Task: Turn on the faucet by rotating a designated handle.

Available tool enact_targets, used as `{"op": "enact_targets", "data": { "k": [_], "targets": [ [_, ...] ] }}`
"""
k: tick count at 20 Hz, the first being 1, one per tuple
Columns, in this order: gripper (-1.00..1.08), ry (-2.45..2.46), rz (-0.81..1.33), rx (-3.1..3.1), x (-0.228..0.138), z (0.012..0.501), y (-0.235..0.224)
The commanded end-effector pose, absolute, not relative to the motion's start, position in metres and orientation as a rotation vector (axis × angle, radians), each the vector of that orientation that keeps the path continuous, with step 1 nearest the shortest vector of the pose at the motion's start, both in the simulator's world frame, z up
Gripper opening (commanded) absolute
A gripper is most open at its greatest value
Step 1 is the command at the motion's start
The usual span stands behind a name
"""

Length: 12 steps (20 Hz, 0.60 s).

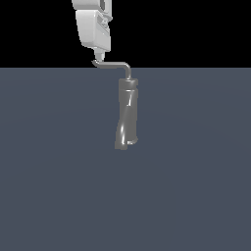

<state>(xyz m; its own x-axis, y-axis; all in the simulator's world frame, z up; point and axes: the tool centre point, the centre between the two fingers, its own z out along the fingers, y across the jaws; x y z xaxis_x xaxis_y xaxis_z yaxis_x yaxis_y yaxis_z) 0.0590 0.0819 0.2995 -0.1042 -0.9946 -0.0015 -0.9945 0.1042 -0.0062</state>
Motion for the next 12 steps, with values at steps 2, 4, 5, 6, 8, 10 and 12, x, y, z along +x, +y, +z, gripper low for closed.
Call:
{"op": "enact_targets", "data": {
  "k": [2,4,5,6,8,10,12],
  "targets": [
    [-1.00,2.332,0.000,-2.106,0.046,0.299,0.085],
    [-1.00,2.332,0.000,-2.106,0.041,0.299,0.086],
    [-1.00,2.332,0.000,-2.106,0.038,0.299,0.086],
    [-1.00,2.332,0.000,-2.106,0.035,0.299,0.087],
    [-1.00,2.332,0.000,-2.105,0.030,0.300,0.088],
    [-1.00,2.332,0.000,-2.105,0.024,0.300,0.089],
    [-1.00,2.332,-0.007,-2.100,0.029,0.300,0.087]
  ]
}}
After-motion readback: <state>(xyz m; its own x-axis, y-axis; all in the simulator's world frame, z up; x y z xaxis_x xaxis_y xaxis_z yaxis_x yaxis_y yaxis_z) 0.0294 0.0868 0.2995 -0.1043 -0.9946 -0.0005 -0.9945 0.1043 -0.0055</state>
